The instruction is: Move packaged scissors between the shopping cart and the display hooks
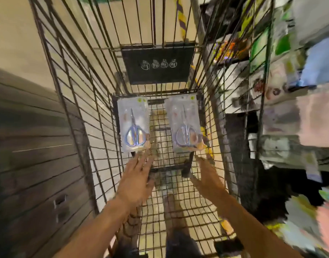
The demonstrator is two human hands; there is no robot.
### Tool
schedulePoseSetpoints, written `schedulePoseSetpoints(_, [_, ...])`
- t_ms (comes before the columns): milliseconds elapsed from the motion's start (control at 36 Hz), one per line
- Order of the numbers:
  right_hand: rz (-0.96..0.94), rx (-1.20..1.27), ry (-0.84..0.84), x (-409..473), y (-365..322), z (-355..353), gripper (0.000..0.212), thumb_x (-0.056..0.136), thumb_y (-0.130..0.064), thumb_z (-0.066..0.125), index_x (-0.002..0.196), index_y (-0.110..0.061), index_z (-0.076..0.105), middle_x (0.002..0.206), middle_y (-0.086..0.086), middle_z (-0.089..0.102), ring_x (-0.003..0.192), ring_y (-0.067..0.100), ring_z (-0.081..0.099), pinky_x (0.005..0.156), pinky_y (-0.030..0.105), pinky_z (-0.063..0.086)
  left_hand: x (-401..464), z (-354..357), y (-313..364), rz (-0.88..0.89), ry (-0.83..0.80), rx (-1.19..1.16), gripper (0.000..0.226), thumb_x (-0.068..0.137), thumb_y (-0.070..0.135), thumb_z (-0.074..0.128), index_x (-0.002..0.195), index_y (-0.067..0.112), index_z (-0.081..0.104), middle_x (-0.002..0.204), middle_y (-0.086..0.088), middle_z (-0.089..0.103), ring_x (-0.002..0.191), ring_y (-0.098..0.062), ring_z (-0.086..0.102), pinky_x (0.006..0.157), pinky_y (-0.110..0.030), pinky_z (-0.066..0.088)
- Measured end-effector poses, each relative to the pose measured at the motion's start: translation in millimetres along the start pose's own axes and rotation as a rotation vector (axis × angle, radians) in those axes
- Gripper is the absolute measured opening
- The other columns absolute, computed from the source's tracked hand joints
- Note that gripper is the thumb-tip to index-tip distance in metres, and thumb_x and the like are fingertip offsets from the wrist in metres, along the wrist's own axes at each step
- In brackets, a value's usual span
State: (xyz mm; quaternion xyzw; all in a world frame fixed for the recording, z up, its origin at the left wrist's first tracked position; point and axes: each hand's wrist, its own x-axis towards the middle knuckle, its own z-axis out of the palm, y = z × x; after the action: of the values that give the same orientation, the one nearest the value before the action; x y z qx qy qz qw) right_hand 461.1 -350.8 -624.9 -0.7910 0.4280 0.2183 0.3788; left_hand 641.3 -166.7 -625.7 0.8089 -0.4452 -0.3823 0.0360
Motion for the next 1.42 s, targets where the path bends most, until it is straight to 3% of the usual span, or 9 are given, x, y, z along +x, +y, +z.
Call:
schedulePoseSetpoints(167, [-0.015, 0.18, 0.12, 78.8, 13.6, 12.7, 0.053, 0.091, -0.021, 0.068, 0.139, -0.019, 0.046, 0.133, 0.004, 0.055, 0.122, 0.02, 0.055, 0.1, 0.037, 0.052, 37.2, 11.4, -7.4, -0.036, -0.075, 0.038, 0.068, 0.105, 0.043, 0.036, 0.163, 0.026, 0.002, 0.17, -0.001, -0.007, 0.157, -0.026, -0.009, 0.128, -0.041, -0.001])
schedulePoseSetpoints(250, [-0.052, 0.244, 0.25, 106.4, 14.5, 19.4, 0.022, 0.095, -0.027, 0.059, 0.115, -0.023, 0.051, 0.115, 0.002, 0.055, 0.101, 0.023, 0.064, 0.071, 0.046, 0.062, 54.2, 13.2, -8.3, -0.009, -0.074, 0.041, 0.069, 0.105, 0.042, 0.038, 0.162, 0.026, 0.004, 0.17, -0.003, -0.005, 0.157, -0.025, -0.009, 0.128, -0.041, 0.0])
schedulePoseSetpoints(389, [0.041, 0.346, 0.321, 136.0, 19.4, 31.9, 0.069, 0.079, -0.062, 0.061, 0.137, -0.031, 0.04, 0.119, 0.003, 0.053, 0.102, 0.025, 0.062, 0.069, 0.045, 0.063, 69.7, 14.1, -5.3, -0.028, -0.067, -0.004, 0.07, 0.105, 0.04, 0.039, 0.162, 0.028, 0.001, 0.17, -0.001, -0.007, 0.155, -0.019, -0.016, 0.128, -0.037, -0.001])
schedulePoseSetpoints(556, [0.052, 0.39, 0.433, 135.7, 18.5, 45.2, 0.047, 0.09, -0.038, 0.067, 0.13, -0.022, 0.048, 0.114, -0.001, 0.054, 0.102, 0.019, 0.058, 0.077, 0.038, 0.06, 72.2, 19.0, -2.7, -0.003, -0.055, -0.04, 0.066, 0.105, 0.04, 0.037, 0.162, 0.021, 0.01, 0.17, -0.006, 0.004, 0.157, -0.023, -0.008, 0.128, -0.04, 0.005])
schedulePoseSetpoints(667, [0.087, 0.332, 0.488, 139.3, 30.6, 52.5, 0.077, 0.077, -0.017, 0.084, 0.143, -0.011, 0.044, 0.12, 0.008, 0.06, 0.111, 0.023, 0.059, 0.087, 0.041, 0.058, 68.0, 25.2, -7.9, 0.051, 0.045, -0.086, 0.064, 0.096, 0.042, 0.038, 0.151, 0.009, 0.044, 0.157, -0.017, 0.041, 0.15, -0.038, 0.03, 0.118, -0.055, 0.033])
schedulePoseSetpoints(778, [0.132, 0.432, 0.432, 137.9, 29.7, 47.3, 0.101, 0.067, -0.029, 0.093, 0.15, -0.022, 0.035, 0.123, 0.002, 0.055, 0.111, 0.023, 0.062, 0.09, 0.039, 0.056, 71.0, 28.3, -11.7, 0.045, 0.038, -0.104, 0.068, 0.096, 0.046, 0.035, 0.154, 0.013, 0.039, 0.161, -0.012, 0.035, 0.152, -0.032, 0.027, 0.123, -0.048, 0.026])
schedulePoseSetpoints(1028, [0.166, 0.857, 0.128, 109.0, 3.8, 36.6, 0.023, 0.091, -0.004, 0.068, 0.11, -0.014, 0.06, 0.081, -0.036, 0.067, 0.08, -0.011, 0.067, 0.079, 0.028, 0.057, 79.9, 28.5, -14.4, -0.022, 0.022, -0.231, 0.074, 0.092, 0.044, 0.032, 0.159, 0.014, 0.026, 0.166, -0.005, 0.023, 0.155, -0.022, 0.016, 0.127, -0.035, 0.01])
schedulePoseSetpoints(1278, [0.14, 1.027, -0.053, 51.7, -0.4, 34.7, 0.037, 0.096, 0.007, 0.056, 0.113, -0.025, 0.063, 0.096, -0.016, 0.075, 0.086, -0.011, 0.069, 0.065, 0.008, 0.053, 79.0, 14.2, -2.6, -0.266, -0.01, -0.839, 0.07, 0.099, 0.038, 0.061, 0.157, 0.039, 0.022, 0.161, 0.015, 0.031, 0.146, -0.008, 0.035, 0.118, -0.029, 0.033])
schedulePoseSetpoints(1417, [0.071, 1.064, -0.146, 33.5, -1.0, 35.1, 0.044, 0.086, -0.005, 0.067, 0.129, -0.012, 0.061, 0.117, 0.008, 0.074, 0.107, 0.019, 0.072, 0.08, 0.027, 0.061, 75.8, -1.3, 1.2, -0.375, 0.071, -1.178, 0.067, 0.1, 0.009, 0.058, 0.155, 0.035, 0.029, 0.134, 0.003, 0.062, 0.089, 0.011, 0.067, 0.072, -0.007, 0.05])
